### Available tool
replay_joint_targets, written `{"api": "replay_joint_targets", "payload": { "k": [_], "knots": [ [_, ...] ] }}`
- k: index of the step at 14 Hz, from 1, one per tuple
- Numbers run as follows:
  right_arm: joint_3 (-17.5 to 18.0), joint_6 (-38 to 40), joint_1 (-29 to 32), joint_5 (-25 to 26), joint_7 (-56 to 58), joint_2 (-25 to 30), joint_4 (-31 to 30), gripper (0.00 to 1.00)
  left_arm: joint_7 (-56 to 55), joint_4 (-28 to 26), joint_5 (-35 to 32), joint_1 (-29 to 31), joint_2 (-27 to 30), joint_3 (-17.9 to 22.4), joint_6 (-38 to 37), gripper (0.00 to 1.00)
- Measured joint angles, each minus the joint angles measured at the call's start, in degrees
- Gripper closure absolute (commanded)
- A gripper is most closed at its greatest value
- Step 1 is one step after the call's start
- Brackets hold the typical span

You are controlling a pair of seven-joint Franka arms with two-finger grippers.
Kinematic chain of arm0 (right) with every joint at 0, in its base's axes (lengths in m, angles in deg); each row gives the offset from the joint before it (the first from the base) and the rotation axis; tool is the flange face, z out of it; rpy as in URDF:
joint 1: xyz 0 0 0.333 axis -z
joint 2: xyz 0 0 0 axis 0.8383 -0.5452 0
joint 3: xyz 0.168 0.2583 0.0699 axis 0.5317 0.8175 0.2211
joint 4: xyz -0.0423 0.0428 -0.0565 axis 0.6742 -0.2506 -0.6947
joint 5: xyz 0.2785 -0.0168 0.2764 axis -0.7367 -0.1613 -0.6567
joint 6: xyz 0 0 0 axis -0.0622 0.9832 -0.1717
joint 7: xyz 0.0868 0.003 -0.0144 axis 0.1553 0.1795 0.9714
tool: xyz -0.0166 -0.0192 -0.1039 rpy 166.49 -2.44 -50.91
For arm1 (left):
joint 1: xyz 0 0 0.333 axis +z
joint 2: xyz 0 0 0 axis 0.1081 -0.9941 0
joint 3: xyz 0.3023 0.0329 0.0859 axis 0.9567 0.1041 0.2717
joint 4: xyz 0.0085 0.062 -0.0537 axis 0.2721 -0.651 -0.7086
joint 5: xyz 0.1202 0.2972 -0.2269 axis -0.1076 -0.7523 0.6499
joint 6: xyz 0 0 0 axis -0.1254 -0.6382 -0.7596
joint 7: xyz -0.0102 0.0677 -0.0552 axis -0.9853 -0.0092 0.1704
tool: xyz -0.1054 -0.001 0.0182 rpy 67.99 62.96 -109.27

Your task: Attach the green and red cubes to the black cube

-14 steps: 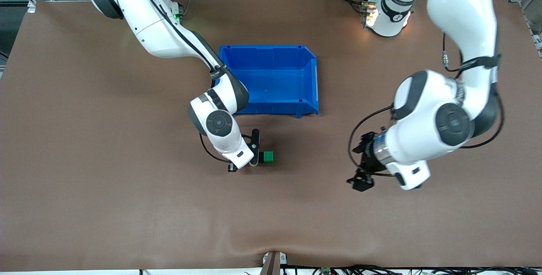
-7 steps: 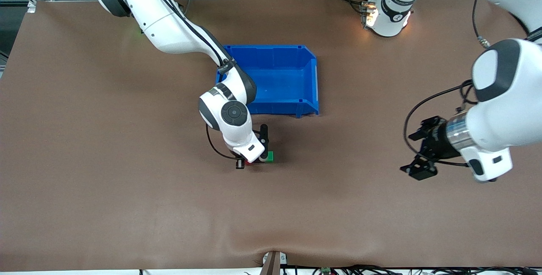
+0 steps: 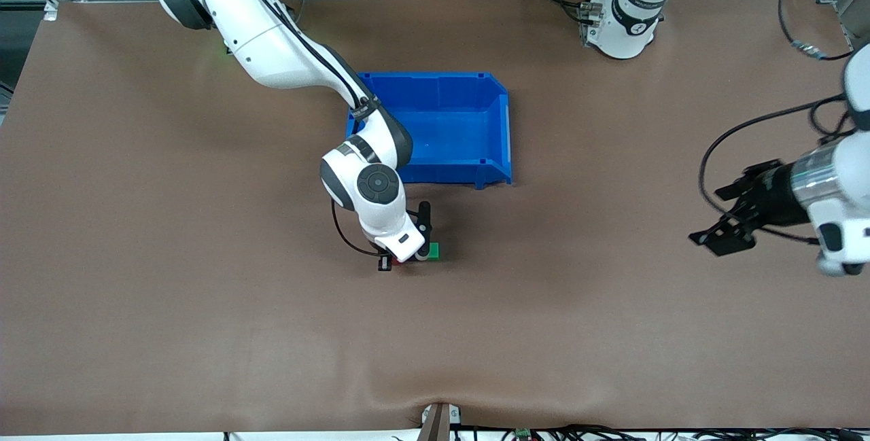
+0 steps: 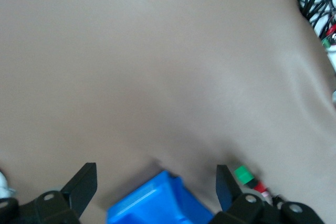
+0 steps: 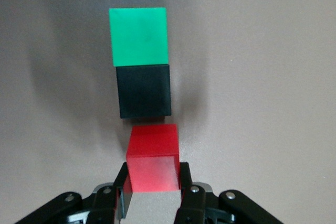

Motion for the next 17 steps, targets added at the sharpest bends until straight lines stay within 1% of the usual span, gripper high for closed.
{"api": "replay_joint_targets", "payload": {
  "k": [2, 4, 7, 8, 9, 10, 11, 14, 16, 17],
  "knots": [
    [0.0, 0.0, -0.02, 0.0, -0.34, -0.18, 0.03, 0.91, 7.72, -0.07, 0.0, 2.02, 2.24, 0.01, -3.32, 0.0],
    [-0.01, 0.0, -0.13, 0.03, -0.67, -0.29, 0.09, 0.9, 12.32, -0.35, 0.0, 3.08, 3.09, 0.08, -5.0, 0.0],
    [-0.04, 0.0, -0.59, 0.08, -0.94, -0.4, 0.26, 0.88, 13.47, -1.1, 0.0, 3.1, 3.08, 0.04, -6.61, 0.0],
    [-0.05, 0.0, -0.68, 0.08, -0.96, -0.47, 0.39, 0.82, 13.5, -1.21, 0.0, 3.07, 3.08, 0.0, -7.62, 0.0],
    [-0.06, 0.0, -0.76, 0.09, -0.98, -0.57, 0.52, 0.61, 13.5, -1.21, 0.0, 3.06, 3.11, -0.02, -8.25, 0.0],
    [-0.1, 0.02, -0.82, 0.12, -1.21, -0.62, 0.59, 0.03, 13.5, -1.21, -0.16, 3.07, 3.2, 0.02, -8.68, 0.0],
    [-0.12, 0.07, -0.85, 0.15, -1.67, -0.64, 0.63, 0.0, 13.62, -1.21, -1.07, 3.1, 3.32, 0.0, -9.05, 0.0],
    [-0.11, 0.04, -1.18, 0.18, -2.54, -1.02, 0.72, 0.0, 16.71, -1.62, -4.2, 2.97, 4.01, -0.78, -9.47, 0.0],
    [-0.11, 0.03, -1.29, 0.19, -2.73, -1.27, 0.89, 0.0, 19.02, -4.19, -4.65, 2.74, 5.84, -0.89, -8.02, 0.0],
    [-0.12, 0.03, -1.29, 0.19, -2.89, -1.34, 0.97, 0.0, 20.81, -6.96, -4.82, 2.76, 7.54, -0.84, -6.08, 0.0]
  ]
}}
